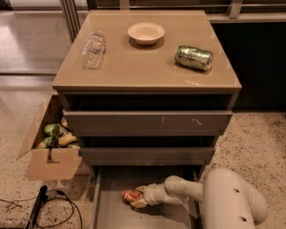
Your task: Pick coke can from bottom drawer and place on counter
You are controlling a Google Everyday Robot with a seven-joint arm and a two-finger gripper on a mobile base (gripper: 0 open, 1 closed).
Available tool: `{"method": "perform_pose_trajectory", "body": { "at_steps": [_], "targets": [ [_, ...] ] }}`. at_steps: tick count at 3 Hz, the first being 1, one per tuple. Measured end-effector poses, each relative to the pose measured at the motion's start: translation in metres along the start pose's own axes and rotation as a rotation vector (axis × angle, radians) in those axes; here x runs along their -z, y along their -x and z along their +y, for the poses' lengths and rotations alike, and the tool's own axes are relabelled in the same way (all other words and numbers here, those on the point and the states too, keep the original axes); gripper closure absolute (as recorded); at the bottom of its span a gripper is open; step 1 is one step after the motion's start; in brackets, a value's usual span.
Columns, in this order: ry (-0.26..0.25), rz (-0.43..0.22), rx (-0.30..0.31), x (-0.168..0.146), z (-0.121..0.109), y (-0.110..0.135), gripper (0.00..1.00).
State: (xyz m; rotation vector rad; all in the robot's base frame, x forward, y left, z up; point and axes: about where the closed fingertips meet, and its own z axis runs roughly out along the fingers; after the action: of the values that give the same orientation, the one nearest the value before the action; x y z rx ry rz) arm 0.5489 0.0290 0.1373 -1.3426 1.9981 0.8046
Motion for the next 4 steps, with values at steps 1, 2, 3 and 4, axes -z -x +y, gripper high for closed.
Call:
{"method": "perform_pose_trajectory", "body": {
  "at_steps": [1, 2, 3, 4],
  "targets": [
    [0.026, -0.036, 0.032, 0.024, 0.005, 0.022, 1.00],
    [0.035, -0.080, 0.075, 0.058, 0.011, 0.044, 1.00],
    [0.030, -0.127, 0.144, 0.105, 0.023, 0.069, 1.00],
    [0.005, -0.163, 0.214, 0.160, 0.036, 0.091, 1.00]
  ]
}}
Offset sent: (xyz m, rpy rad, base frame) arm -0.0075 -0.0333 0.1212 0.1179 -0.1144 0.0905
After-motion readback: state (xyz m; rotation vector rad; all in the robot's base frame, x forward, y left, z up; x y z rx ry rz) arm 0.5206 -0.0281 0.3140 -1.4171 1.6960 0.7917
